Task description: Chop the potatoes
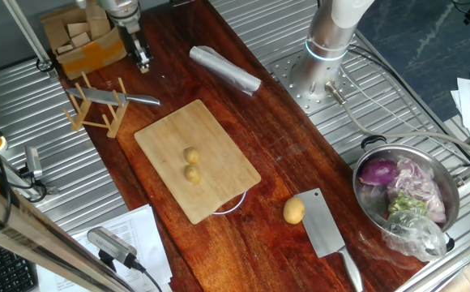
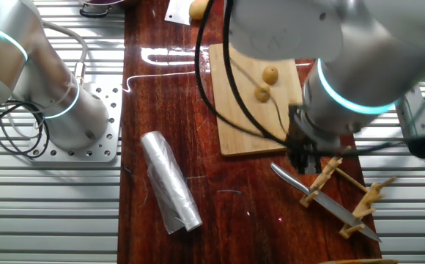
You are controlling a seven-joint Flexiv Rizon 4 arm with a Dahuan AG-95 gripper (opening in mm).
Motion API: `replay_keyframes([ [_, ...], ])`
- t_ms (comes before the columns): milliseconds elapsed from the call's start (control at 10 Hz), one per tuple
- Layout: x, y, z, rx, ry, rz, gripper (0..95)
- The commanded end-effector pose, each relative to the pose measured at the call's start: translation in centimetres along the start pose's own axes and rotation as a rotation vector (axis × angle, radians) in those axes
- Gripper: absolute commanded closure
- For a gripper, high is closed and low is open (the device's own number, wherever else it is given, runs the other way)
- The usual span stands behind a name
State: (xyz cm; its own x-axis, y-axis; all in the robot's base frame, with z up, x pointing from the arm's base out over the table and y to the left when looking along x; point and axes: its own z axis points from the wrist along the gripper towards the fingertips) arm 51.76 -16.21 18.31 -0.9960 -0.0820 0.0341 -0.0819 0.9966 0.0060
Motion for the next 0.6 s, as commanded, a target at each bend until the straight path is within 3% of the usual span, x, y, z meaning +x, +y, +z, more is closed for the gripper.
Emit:
replay_keyframes([
  [100, -0.69, -2.07, -0.30, -0.004, 0.017, -0.038, 76.0],
  [600, -0.70, -1.78, -0.24, -0.006, 0.003, 0.122, 76.0],
])
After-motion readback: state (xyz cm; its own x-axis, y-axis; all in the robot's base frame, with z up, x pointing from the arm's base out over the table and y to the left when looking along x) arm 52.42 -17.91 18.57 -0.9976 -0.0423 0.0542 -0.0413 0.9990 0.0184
